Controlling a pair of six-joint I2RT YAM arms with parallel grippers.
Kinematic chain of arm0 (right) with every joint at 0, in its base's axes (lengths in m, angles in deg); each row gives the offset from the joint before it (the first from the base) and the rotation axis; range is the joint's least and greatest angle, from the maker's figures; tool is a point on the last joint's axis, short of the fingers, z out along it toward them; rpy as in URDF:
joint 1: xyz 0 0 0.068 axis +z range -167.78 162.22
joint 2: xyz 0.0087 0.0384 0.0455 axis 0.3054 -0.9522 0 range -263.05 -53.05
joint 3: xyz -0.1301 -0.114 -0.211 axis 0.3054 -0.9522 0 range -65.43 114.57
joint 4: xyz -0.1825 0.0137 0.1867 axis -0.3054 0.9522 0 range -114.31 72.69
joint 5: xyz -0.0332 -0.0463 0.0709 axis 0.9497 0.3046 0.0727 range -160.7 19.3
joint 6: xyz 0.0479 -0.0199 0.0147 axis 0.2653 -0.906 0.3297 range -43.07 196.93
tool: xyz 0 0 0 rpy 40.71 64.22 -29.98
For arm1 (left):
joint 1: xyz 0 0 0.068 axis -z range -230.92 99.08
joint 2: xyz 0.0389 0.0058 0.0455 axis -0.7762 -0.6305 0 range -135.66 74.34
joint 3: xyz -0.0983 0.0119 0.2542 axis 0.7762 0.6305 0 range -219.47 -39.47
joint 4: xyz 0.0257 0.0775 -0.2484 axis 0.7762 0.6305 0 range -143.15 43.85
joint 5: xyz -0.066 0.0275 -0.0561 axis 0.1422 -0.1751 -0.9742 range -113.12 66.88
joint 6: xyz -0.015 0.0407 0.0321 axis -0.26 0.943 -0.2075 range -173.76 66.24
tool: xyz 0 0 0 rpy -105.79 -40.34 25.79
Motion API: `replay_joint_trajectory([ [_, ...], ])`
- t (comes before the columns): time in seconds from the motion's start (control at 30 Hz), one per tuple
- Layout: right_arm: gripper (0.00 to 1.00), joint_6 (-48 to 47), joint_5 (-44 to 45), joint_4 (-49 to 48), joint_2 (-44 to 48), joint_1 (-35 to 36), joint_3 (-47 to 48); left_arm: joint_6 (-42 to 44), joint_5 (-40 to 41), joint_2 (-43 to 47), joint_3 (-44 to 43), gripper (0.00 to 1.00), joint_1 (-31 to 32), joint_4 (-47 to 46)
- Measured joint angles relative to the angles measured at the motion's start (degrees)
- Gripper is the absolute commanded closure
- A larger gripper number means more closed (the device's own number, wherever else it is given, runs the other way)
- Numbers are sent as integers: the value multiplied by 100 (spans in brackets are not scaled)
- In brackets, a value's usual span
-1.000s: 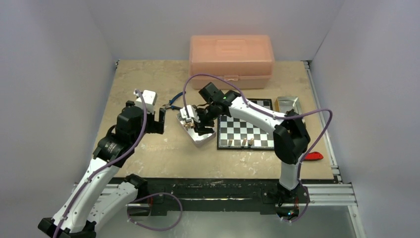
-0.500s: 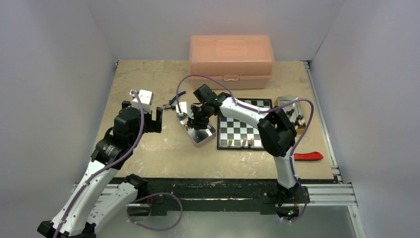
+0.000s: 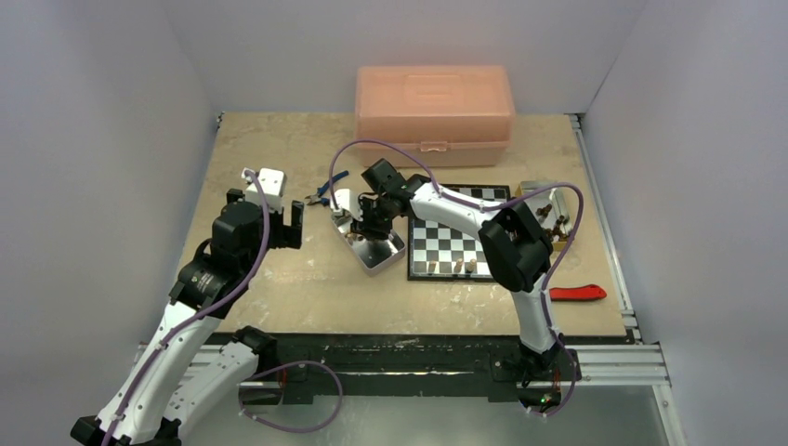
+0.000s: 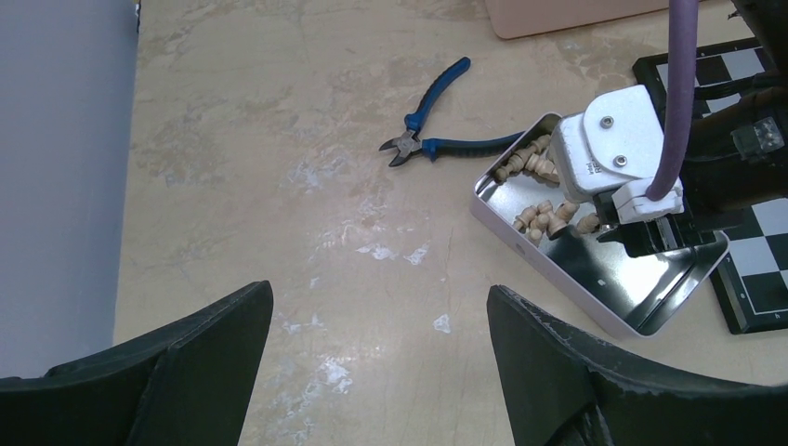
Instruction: Set up the chess pieces on the board
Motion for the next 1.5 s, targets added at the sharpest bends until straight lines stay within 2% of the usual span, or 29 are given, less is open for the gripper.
replay_joint_trajectory([
  [0.47,67,24,83,-22,-337,0,136,42,-39,22,0,15,0,-2],
  [0.53,71,42,92,-24,-391,0,160,39,-39,22,0,15,0,-2],
  [0.77,96,68,103,0,-420,0,177,42,-44,22,0,15,0,-2],
  [0.83,100,81,98,26,-420,0,190,42,-46,22,2,15,0,-2],
  [1.07,100,131,-240,295,-367,0,398,42,-61,22,0,15,0,-2],
  [1.3,100,219,-905,592,13,0,570,42,-85,26,2,15,0,-2],
  [1.5,100,227,-1084,702,341,0,566,46,-133,52,2,15,0,-33],
])
